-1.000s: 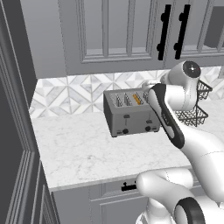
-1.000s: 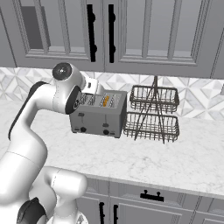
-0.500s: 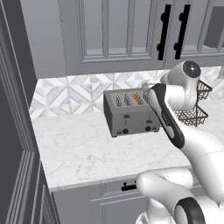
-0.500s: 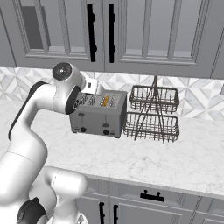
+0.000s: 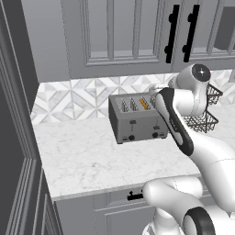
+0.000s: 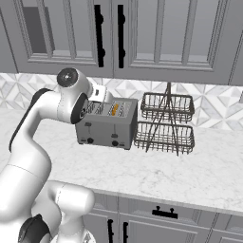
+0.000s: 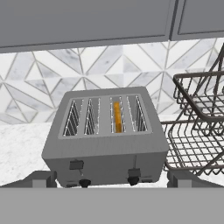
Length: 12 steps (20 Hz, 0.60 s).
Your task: Start the toaster. Once the lever pops up, take the bread to the plate on the dining counter.
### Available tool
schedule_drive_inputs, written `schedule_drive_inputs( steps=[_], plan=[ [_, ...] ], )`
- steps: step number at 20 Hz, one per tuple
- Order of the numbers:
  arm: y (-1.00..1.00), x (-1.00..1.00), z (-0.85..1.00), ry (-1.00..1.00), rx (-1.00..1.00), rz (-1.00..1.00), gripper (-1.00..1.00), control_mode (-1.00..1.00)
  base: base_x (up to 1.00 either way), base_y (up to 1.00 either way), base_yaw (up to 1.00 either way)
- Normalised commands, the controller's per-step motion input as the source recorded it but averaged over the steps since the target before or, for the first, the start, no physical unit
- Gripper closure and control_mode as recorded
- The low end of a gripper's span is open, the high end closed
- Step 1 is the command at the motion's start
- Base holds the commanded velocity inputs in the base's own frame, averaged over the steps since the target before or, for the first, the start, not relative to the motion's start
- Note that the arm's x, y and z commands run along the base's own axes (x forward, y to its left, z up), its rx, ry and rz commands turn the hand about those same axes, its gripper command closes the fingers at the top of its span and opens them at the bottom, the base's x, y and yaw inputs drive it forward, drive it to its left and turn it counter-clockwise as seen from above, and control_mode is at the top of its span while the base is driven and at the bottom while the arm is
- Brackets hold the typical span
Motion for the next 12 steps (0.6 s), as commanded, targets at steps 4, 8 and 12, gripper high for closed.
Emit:
schedule_drive_inputs(
  steps=[4, 8, 12],
  plan=[
    [0.0, 0.0, 0.0, 0.0, 0.0, 0.0, -1.0, -1.0, 0.0, 0.0, 0.0],
    [0.0, 0.0, 0.0, 0.0, 0.0, 0.0, -1.0, -1.0, 0.0, 0.0, 0.0],
    [0.0, 0.0, 0.0, 0.0, 0.0, 0.0, -1.0, -1.0, 0.0, 0.0, 0.0]
  ],
)
